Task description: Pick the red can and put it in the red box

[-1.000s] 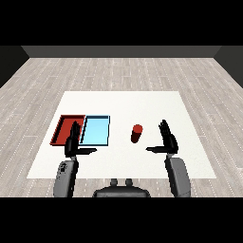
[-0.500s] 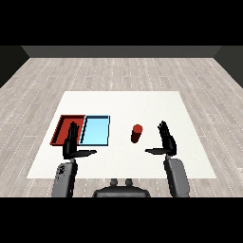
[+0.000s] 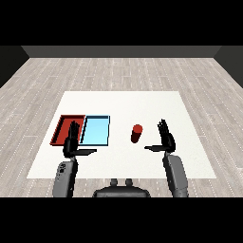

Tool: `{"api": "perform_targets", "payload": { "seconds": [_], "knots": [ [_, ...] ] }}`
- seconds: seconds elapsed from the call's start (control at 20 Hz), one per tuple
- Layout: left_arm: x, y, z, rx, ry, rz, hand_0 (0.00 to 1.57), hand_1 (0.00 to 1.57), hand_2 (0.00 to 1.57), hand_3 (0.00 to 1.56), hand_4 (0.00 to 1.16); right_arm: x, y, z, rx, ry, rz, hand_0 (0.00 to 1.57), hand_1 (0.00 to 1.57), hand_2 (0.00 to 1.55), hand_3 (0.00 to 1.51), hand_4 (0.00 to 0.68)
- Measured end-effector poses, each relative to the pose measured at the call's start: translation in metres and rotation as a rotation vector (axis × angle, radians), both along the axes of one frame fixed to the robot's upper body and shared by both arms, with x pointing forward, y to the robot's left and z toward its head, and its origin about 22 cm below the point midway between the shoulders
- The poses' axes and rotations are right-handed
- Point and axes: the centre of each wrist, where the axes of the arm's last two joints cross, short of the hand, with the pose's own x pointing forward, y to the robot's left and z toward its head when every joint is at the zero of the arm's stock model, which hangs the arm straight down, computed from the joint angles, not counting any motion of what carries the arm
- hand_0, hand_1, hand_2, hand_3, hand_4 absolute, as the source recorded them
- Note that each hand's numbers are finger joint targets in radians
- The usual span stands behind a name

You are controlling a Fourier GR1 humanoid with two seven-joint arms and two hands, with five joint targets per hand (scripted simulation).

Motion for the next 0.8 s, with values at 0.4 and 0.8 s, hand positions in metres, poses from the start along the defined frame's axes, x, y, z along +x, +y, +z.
{"api": "perform_targets", "payload": {
  "seconds": [0.4,0.8],
  "knots": [
    [-0.002,0.000,-0.007,-0.010,0.009,0.005,0.00,0.00,0.00,0.00,0.00,0.025,0.012,-0.005,0.025,0.022,0.012,0.00,0.00,0.00,0.00,0.000],
    [0.003,0.005,-0.002,-0.031,0.000,0.002,0.00,0.00,0.00,0.00,0.00,0.037,0.032,-0.022,0.074,0.062,0.020,0.00,0.00,0.00,0.00,0.000]
  ]
}}
